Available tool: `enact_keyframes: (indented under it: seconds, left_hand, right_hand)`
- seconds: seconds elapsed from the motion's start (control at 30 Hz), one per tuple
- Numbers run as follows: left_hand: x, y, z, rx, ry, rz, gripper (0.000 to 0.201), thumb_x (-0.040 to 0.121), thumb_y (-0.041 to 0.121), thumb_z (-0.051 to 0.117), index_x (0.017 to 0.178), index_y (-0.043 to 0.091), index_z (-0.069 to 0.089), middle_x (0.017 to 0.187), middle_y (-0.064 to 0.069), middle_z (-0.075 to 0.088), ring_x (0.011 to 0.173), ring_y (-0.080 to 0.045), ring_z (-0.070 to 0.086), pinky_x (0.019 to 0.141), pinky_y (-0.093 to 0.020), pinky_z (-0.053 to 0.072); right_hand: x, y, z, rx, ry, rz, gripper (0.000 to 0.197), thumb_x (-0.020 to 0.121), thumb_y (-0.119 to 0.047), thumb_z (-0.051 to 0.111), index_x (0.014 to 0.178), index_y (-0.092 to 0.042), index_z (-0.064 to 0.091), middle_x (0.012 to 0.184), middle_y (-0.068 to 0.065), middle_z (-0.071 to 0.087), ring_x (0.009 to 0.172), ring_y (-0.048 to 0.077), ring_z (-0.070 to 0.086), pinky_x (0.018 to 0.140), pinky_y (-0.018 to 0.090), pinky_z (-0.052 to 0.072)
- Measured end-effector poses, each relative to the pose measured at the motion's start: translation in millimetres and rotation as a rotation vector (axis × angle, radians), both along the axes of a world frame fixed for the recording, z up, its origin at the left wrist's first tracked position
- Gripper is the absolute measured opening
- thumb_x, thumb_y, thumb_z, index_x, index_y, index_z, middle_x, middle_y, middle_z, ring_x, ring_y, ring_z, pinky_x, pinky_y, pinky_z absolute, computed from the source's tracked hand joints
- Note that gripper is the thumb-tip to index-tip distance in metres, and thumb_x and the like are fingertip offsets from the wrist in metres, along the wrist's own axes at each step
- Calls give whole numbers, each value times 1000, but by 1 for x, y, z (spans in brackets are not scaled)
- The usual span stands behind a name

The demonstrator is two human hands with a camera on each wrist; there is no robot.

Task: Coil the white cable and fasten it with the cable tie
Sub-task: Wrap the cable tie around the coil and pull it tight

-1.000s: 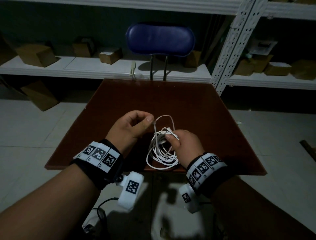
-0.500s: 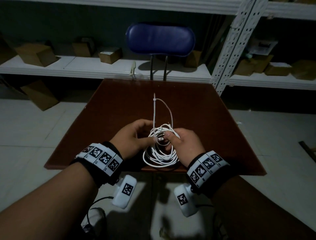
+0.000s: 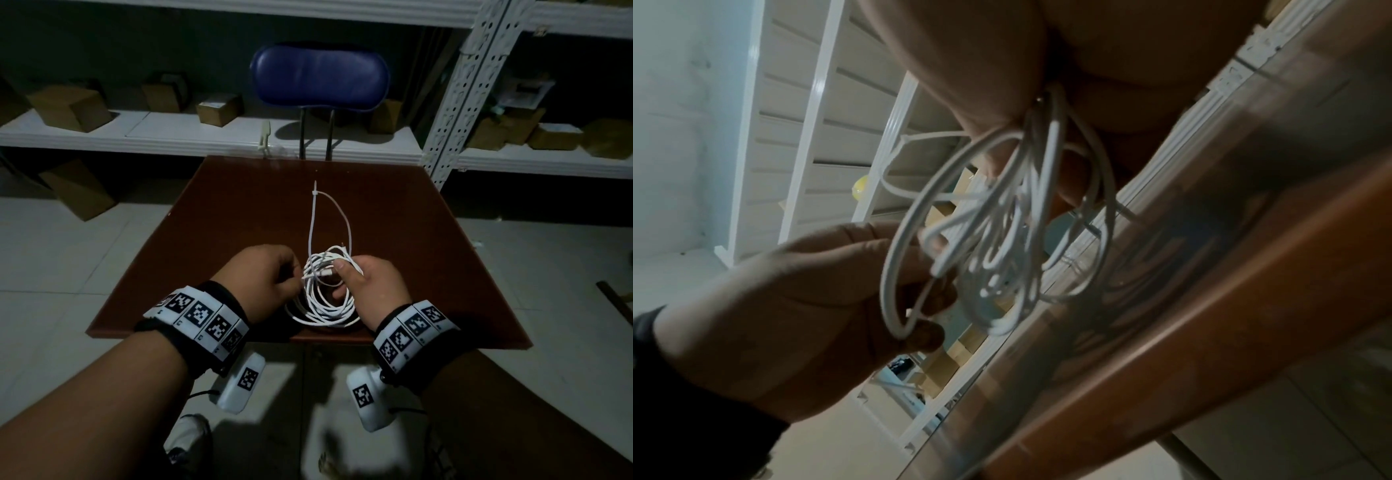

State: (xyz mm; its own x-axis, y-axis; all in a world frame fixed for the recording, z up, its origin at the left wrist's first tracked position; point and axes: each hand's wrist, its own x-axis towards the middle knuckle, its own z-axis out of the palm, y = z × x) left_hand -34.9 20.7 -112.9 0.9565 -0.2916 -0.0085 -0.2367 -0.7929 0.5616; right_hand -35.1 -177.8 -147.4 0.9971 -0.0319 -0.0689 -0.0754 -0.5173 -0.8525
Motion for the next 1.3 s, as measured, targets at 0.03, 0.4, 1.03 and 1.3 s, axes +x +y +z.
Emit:
enact_keyframes:
  seconds: [0.03,0.4,1.03,1.3]
  left_hand:
    - [1,1,-1,-10,-39,10,7,90,25,66,85,27,63,86,9,62,81,-8,60,80,-39,55]
    - [7,6,-10,-33,-56,28,9,88,21,69,82,22,62,87,3,63,81,-16,62,79,-44,55]
    - [7,2,-21,-219,-94,27,18,82,19,77,74,27,62,83,6,67,78,-9,65,76,-41,56]
    - [6,6,-21,-146,-103,-169,79,86,19,74,140,60,34,121,14,61,108,-2,58,92,-21,46]
  right_hand:
    - [0,0,0,14,11,8,30,100,-41,51,94,-23,74,63,-3,72,61,13,67,60,28,48]
    - [-2,3,1,150,91,123,34,102,-34,50,94,-12,75,60,-8,71,60,5,67,55,8,45]
    - [0,4,-12,228,138,216,40,103,-38,48,84,-10,70,64,4,70,57,18,62,64,33,49]
    - [-1,-1,-8,152,120,314,37,102,-37,49,81,-16,70,64,1,68,56,16,58,60,30,44]
